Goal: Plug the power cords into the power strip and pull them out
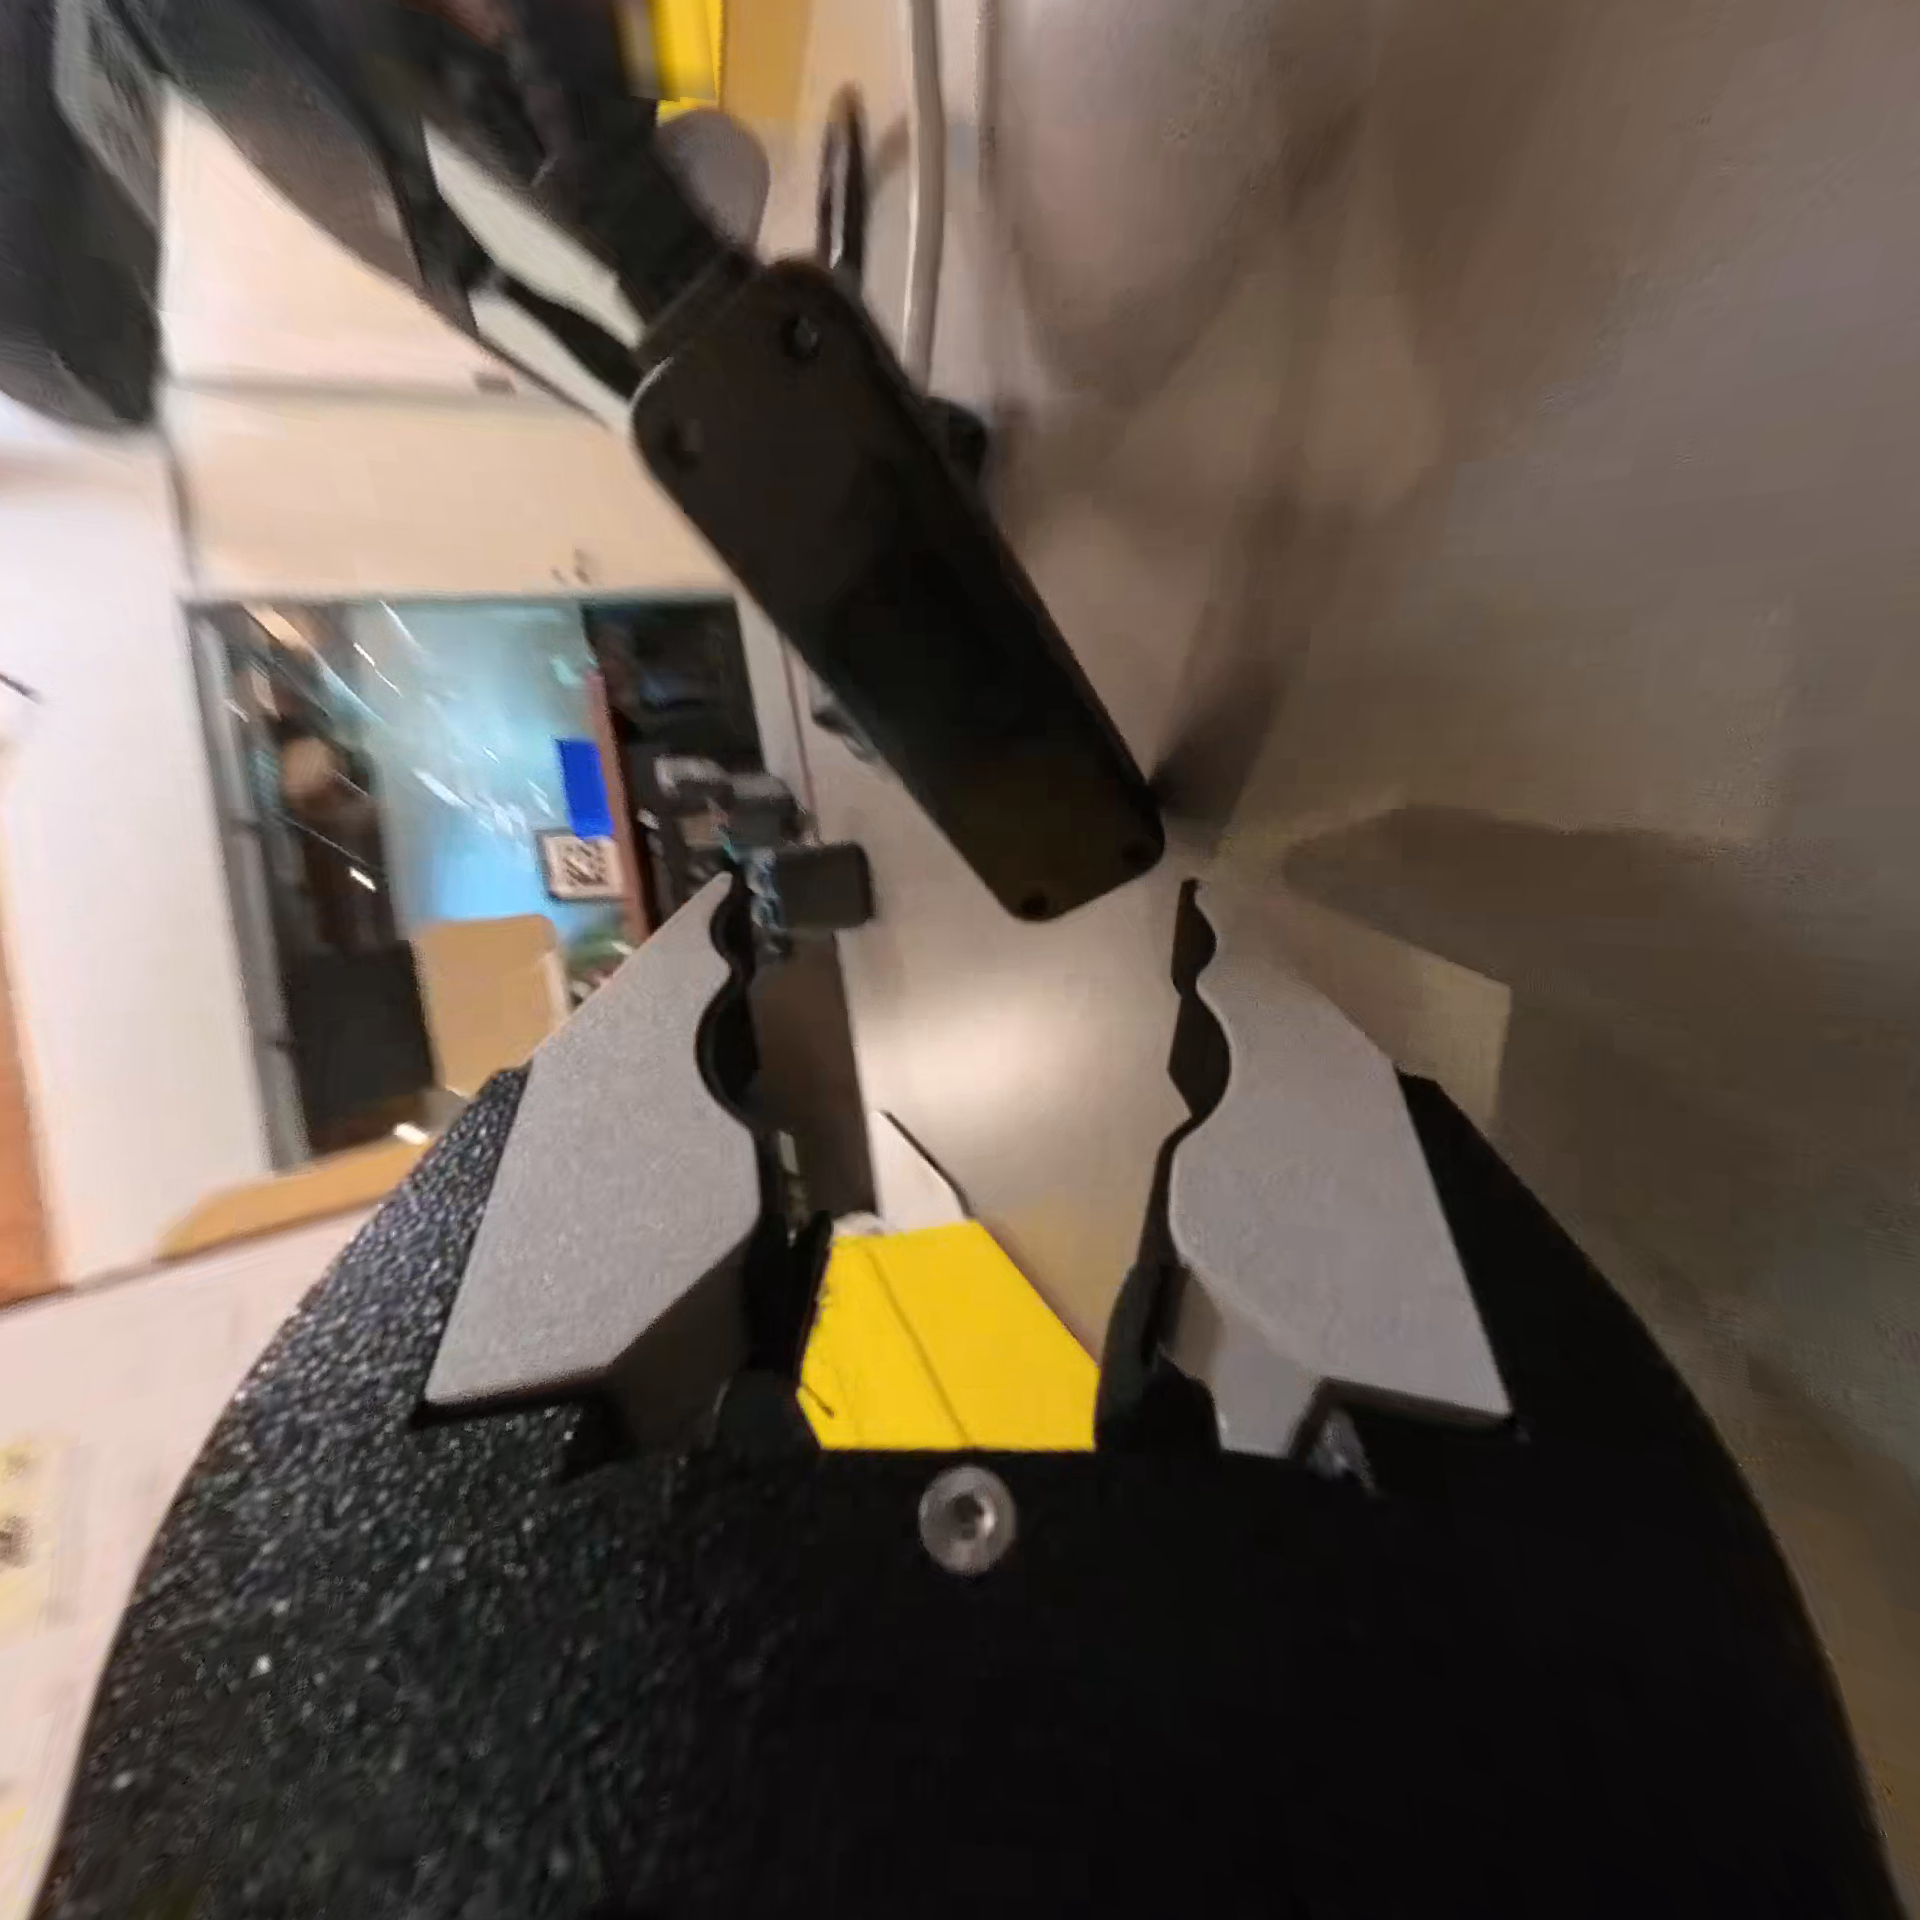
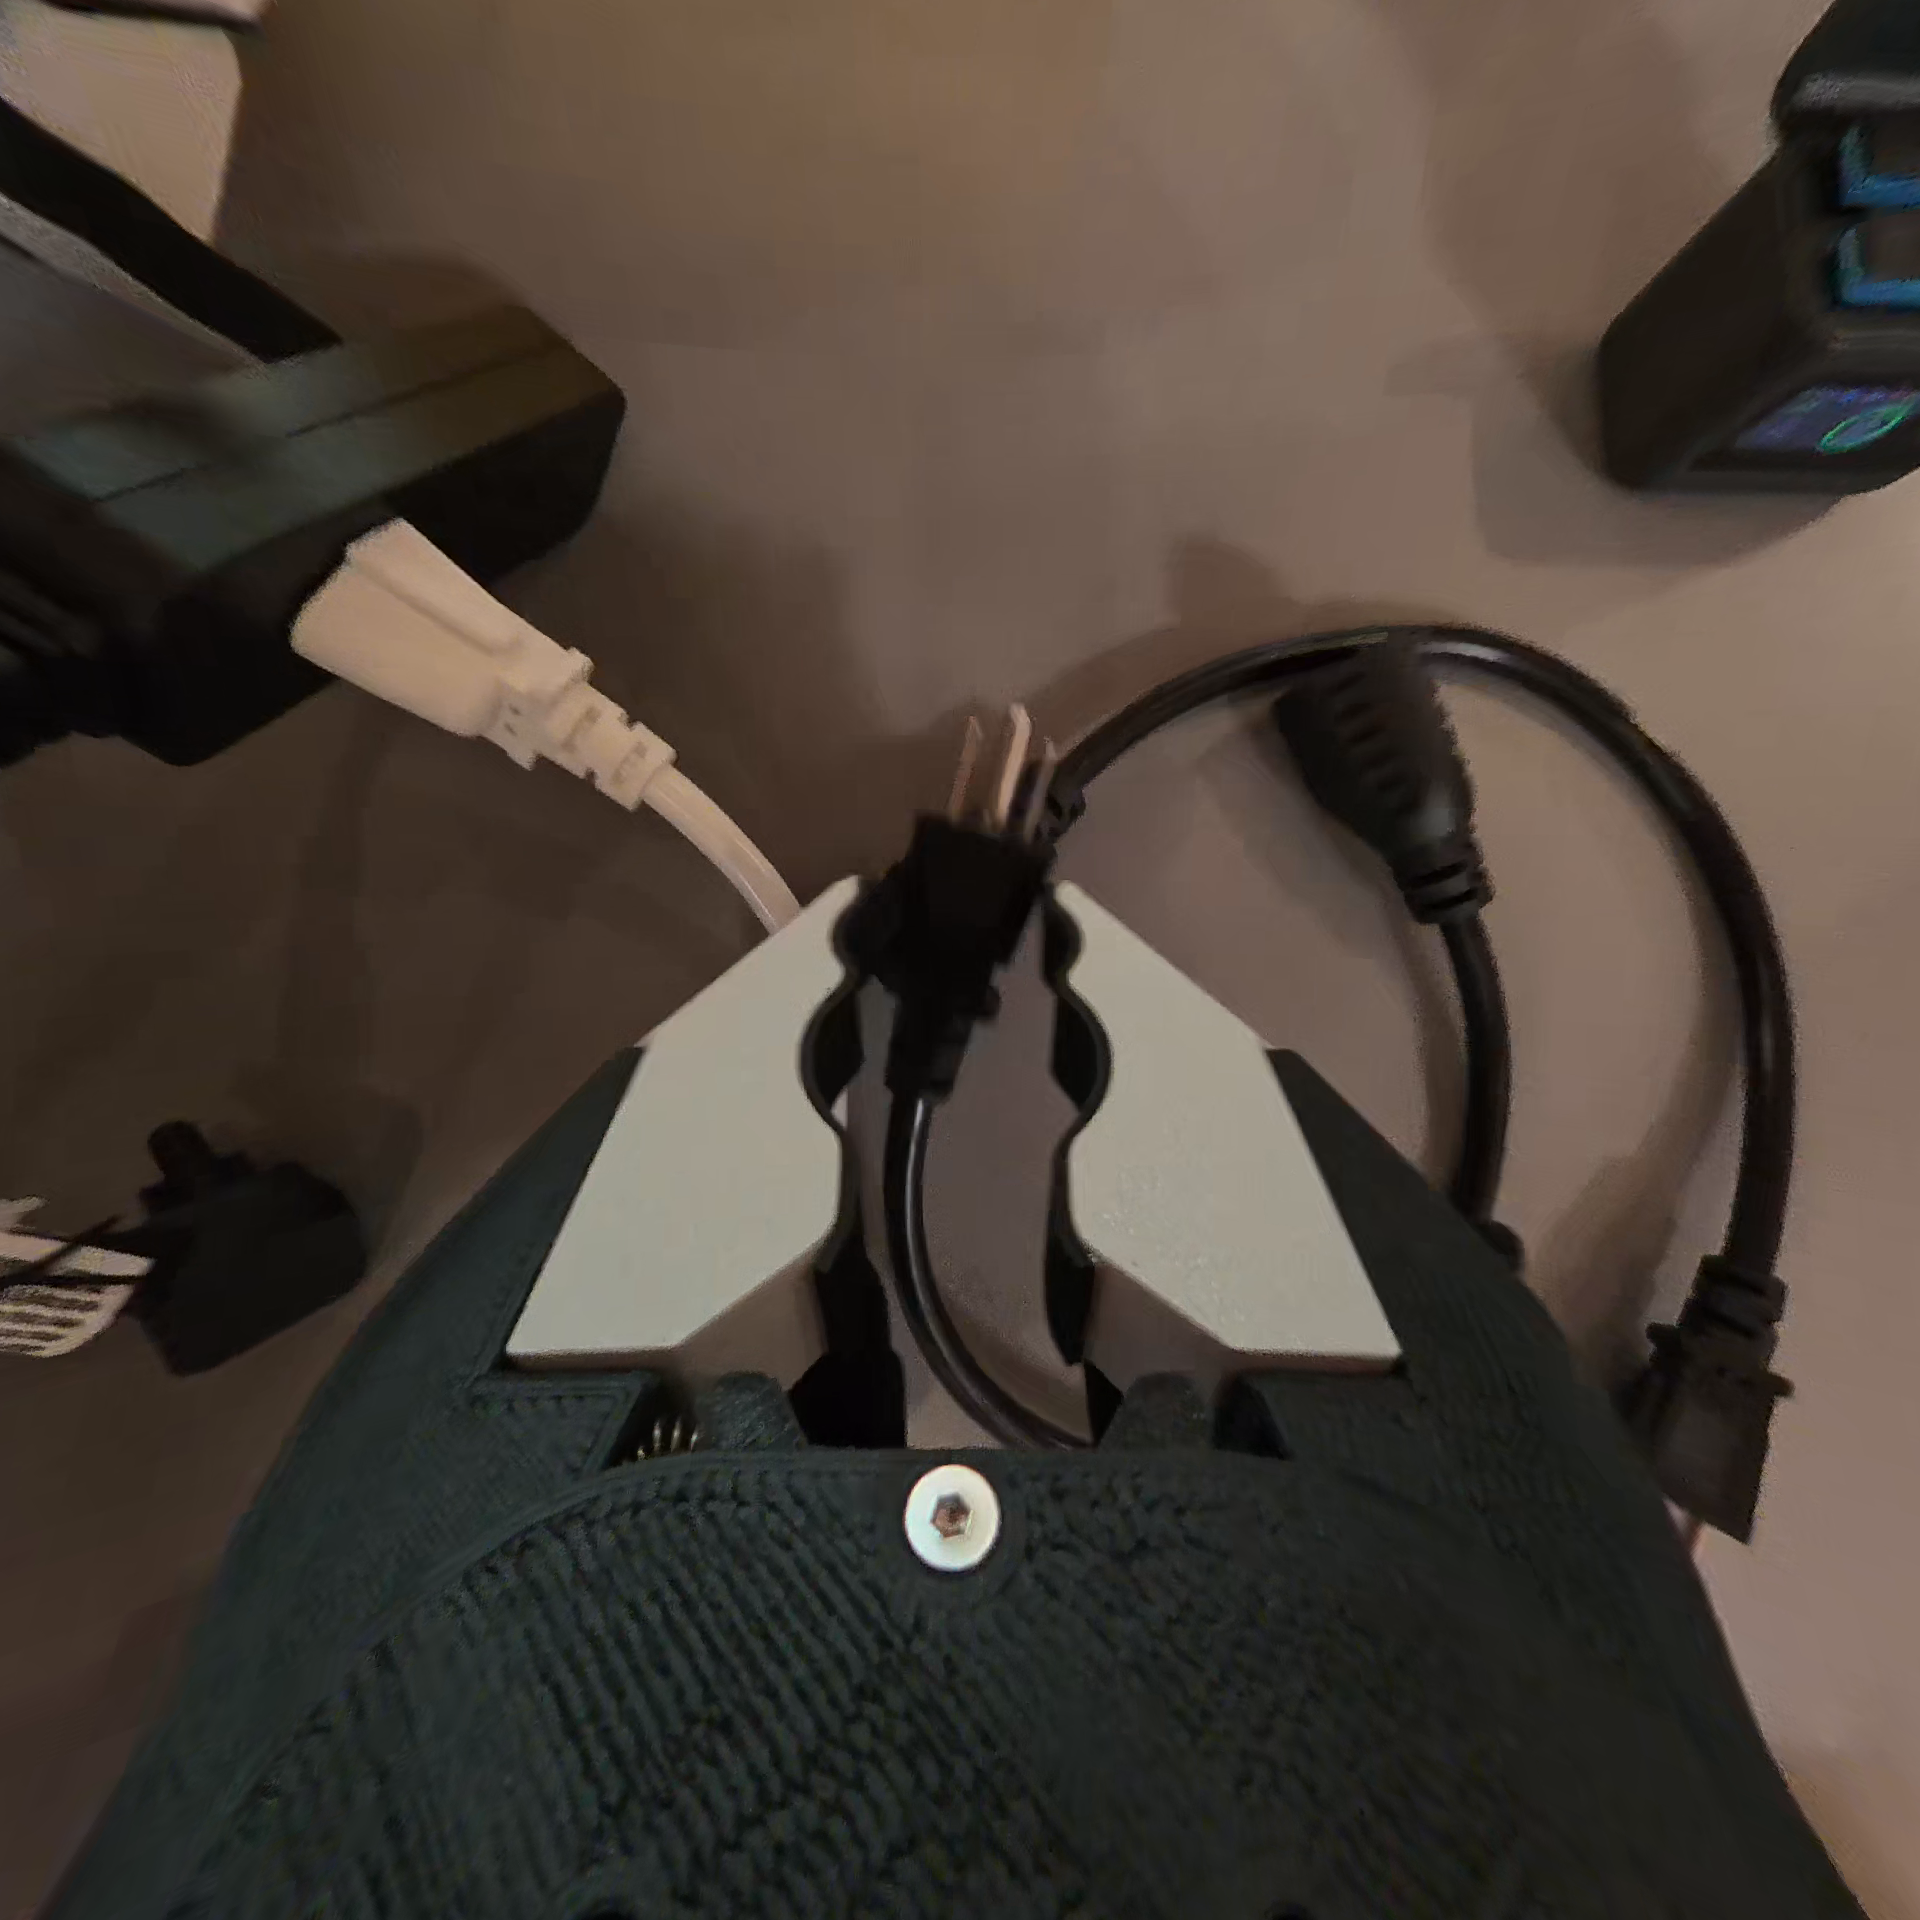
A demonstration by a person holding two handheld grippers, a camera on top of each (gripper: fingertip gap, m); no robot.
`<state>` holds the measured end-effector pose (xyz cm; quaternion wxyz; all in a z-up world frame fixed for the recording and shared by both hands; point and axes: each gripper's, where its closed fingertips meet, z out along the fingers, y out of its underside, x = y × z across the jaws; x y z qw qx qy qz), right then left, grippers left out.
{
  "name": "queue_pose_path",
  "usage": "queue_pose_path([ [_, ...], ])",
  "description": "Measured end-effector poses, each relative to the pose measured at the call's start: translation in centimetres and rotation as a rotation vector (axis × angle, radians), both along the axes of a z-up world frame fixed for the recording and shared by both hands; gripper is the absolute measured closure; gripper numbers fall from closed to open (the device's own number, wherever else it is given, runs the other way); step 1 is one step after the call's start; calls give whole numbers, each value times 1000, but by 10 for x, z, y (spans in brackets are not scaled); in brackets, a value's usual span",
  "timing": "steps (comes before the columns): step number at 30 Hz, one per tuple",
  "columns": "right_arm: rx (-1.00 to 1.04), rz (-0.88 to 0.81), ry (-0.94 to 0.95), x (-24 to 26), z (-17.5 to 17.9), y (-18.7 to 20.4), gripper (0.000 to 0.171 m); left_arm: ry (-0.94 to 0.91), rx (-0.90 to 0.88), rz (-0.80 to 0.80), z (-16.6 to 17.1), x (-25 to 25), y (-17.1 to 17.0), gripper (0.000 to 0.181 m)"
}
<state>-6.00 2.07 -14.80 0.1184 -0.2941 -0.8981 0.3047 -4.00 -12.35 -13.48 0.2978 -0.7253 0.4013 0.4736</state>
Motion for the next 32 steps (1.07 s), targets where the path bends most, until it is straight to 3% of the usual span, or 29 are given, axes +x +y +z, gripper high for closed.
queue_pose_path([
  [2, -141, -9, 36, 2, 27, -14, 120, -173, 7, 82, -2, 1, -9, 106],
  [4, -443, 12, 27, 15, 76, -42, 107, -310, 48, 176, -1, 1, -15, 107],
  [6, -615, 38, -36, 30, 105, -66, 91, -409, 85, 285, 0, -2, -21, 106],
  [10, -412, 96, -257, 50, 69, -113, 62, -691, 218, 383, 1, 7, -20, 108],
  [13, -122, 87, -427, 49, 22, -122, 72, -815, 298, 460, 3, 8, -20, 109],
  [15, 13, 126, -591, 64, 2, -119, 97, -861, 344, 543, 6, 6, -24, 108],
  [18, 100, 201, -553, 70, -4, -115, 127, -1098, 458, 568, 12, 23, -21, 107],
  [20, 60, 208, -442, 68, 2, -117, 137, -1325, 563, 529, 20, 38, -16, 102],
  [25, -116, 110, 26, 42, 48, -117, 141, -1900, 831, 339, 45, 52, 3, 99],
  [32, -108, 143, 512, 60, 94, -114, 141, -2280, 818, 52, 72, 50, 41, 87],
])
